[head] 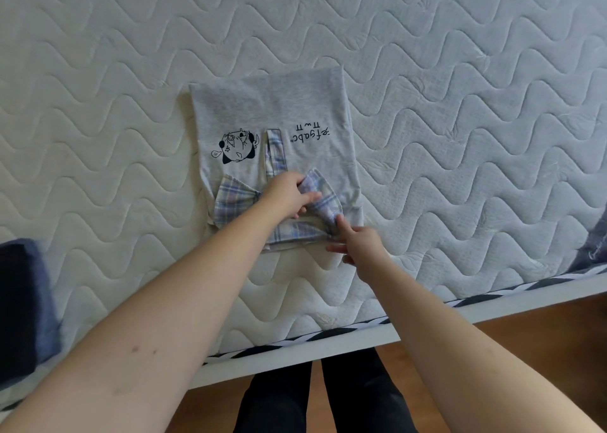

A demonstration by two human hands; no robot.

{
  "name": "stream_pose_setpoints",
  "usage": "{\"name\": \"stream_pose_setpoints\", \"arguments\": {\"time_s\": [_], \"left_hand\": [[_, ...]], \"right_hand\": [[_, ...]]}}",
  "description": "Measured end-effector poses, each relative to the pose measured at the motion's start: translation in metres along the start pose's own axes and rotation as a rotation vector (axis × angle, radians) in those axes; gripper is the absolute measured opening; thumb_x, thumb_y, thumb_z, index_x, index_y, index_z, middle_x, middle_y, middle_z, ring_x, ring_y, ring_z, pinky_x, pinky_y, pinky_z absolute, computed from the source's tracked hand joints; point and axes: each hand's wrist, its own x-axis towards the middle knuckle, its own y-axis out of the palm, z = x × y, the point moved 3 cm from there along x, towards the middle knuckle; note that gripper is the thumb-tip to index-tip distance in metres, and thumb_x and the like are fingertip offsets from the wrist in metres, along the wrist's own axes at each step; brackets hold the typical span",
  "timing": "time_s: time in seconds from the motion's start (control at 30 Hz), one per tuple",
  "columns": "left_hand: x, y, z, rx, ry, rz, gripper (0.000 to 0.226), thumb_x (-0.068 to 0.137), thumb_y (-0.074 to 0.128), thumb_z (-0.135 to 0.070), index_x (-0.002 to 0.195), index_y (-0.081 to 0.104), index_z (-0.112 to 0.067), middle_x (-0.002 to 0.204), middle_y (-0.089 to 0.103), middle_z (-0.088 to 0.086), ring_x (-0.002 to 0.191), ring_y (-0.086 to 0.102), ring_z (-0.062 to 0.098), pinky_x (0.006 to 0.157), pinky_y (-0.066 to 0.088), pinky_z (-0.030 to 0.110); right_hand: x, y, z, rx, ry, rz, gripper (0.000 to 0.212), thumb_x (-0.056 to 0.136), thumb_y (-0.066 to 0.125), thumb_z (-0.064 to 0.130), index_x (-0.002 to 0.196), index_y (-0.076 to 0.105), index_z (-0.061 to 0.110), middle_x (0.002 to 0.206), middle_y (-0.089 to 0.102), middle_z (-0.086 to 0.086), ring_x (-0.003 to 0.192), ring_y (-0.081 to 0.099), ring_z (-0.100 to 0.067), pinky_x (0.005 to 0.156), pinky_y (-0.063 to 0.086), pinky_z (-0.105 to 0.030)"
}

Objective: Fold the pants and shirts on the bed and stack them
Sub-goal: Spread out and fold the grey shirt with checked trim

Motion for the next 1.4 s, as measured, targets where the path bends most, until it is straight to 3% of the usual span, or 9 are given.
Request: {"name": "stream_pose_setpoints", "arguments": {"time_s": [0.2, 0.33, 0.6, 0.8, 0.93, 1.1, 1.2, 1.3, 1.4], "left_hand": [[-0.016, -0.004, 0.03, 0.025, 0.051, -0.153, 0.027, 0.087, 0.07, -0.036, 0.088, 0.062, -0.01, 0.083, 0.068, 0.005, 0.071, 0.066, 0.021, 0.063, 0.054, 0.039], [-0.015, -0.004, 0.041, 0.059, -0.001, -0.254, 0.028, 0.091, 0.064, -0.035, 0.074, 0.053, -0.016, 0.071, 0.057, -0.001, 0.066, 0.054, 0.021, 0.055, 0.038, 0.031], [-0.018, -0.003, 0.023, 0.158, 0.04, -0.459, 0.016, 0.094, 0.059, -0.035, 0.089, 0.06, -0.02, 0.073, 0.059, -0.012, 0.061, 0.053, 0.006, 0.046, 0.033, 0.022], [-0.008, 0.001, 0.02, 0.189, 0.032, -0.283, 0.049, 0.09, 0.066, -0.041, 0.131, 0.053, -0.018, 0.108, 0.064, 0.003, 0.092, 0.061, 0.023, 0.067, 0.043, 0.027], [-0.009, 0.001, 0.027, 0.176, 0.019, -0.231, 0.052, 0.09, 0.067, -0.036, 0.135, 0.048, -0.016, 0.097, 0.061, 0.002, 0.074, 0.053, 0.016, 0.061, 0.04, 0.027], [-0.023, 0.001, 0.025, 0.101, 0.203, -0.421, 0.04, 0.085, 0.072, -0.019, 0.117, 0.05, -0.01, 0.115, 0.051, 0.007, 0.089, 0.052, 0.018, 0.071, 0.043, 0.029], [-0.045, 0.005, 0.03, 0.133, 0.365, -0.596, 0.034, 0.08, 0.075, -0.012, 0.101, 0.05, 0.0, 0.102, 0.046, 0.012, 0.077, 0.043, 0.017, 0.063, 0.043, 0.03], [-0.06, 0.023, 0.042, 0.315, 0.525, -0.458, 0.024, 0.078, 0.078, -0.012, 0.088, 0.059, -0.002, 0.09, 0.054, 0.012, 0.076, 0.054, 0.026, 0.066, 0.046, 0.036], [-0.067, 0.052, 0.049, 0.597, 0.672, -0.329, 0.045, 0.066, 0.084, -0.013, 0.107, 0.069, -0.005, 0.109, 0.066, 0.013, 0.098, 0.065, 0.034, 0.083, 0.054, 0.042]], "right_hand": [[-0.003, 0.003, 0.001, 0.016, 0.002, 0.033, 0.026, 0.091, 0.068, 0.036, 0.092, 0.066, 0.01, 0.083, 0.073, -0.004, 0.064, 0.071, -0.007, 0.046, 0.044, -0.019], [-0.002, -0.003, -0.002, -0.027, -0.084, -0.062, 0.023, 0.09, 0.071, 0.029, 0.085, 0.062, 0.009, 0.072, 0.069, -0.003, 0.062, 0.071, -0.013, 0.045, 0.044, -0.025], [0.0, -0.017, -0.009, -0.261, -0.131, -0.205, 0.032, 0.098, 0.055, 0.039, 0.087, 0.065, 0.011, 0.075, 0.074, 0.001, 0.052, 0.066, -0.011, 0.052, 0.043, -0.024], [-0.001, 0.0, 0.001, -0.112, -0.077, -0.033, 0.036, 0.09, 0.063, 0.05, 0.101, 0.064, 0.016, 0.083, 0.075, 0.0, 0.062, 0.073, -0.016, 0.038, 0.042, -0.02], [0.0, 0.013, 0.002, -0.053, -0.055, 0.017, 0.035, 0.085, 0.077, 0.029, 0.109, 0.063, 0.008, 0.088, 0.074, -0.007, 0.064, 0.072, -0.015, 0.044, 0.047, -0.022], [0.001, 0.016, -0.005, -0.134, -0.115, -0.099, 0.019, 0.091, 0.065, 0.012, 0.107, 0.06, 0.003, 0.091, 0.072, -0.015, 0.056, 0.069, -0.014, 0.042, 0.046, -0.023], [0.002, 0.012, -0.006, -0.206, -0.136, -0.147, 0.012, 0.094, 0.056, 0.013, 0.1, 0.061, 0.003, 0.084, 0.071, -0.013, 0.051, 0.068, -0.011, 0.04, 0.046, -0.023], [0.001, 0.009, -0.005, -0.347, -0.174, -0.18, 0.012, 0.093, 0.057, 0.02, 0.086, 0.061, 0.011, 0.071, 0.071, -0.005, 0.047, 0.066, -0.007, 0.045, 0.05, -0.025], [0.002, 0.008, -0.004, -0.501, -0.189, -0.263, 0.024, 0.091, 0.057, 0.031, 0.072, 0.052, 0.016, 0.062, 0.066, -0.002, 0.049, 0.064, -0.014, 0.052, 0.049, -0.029]]}}
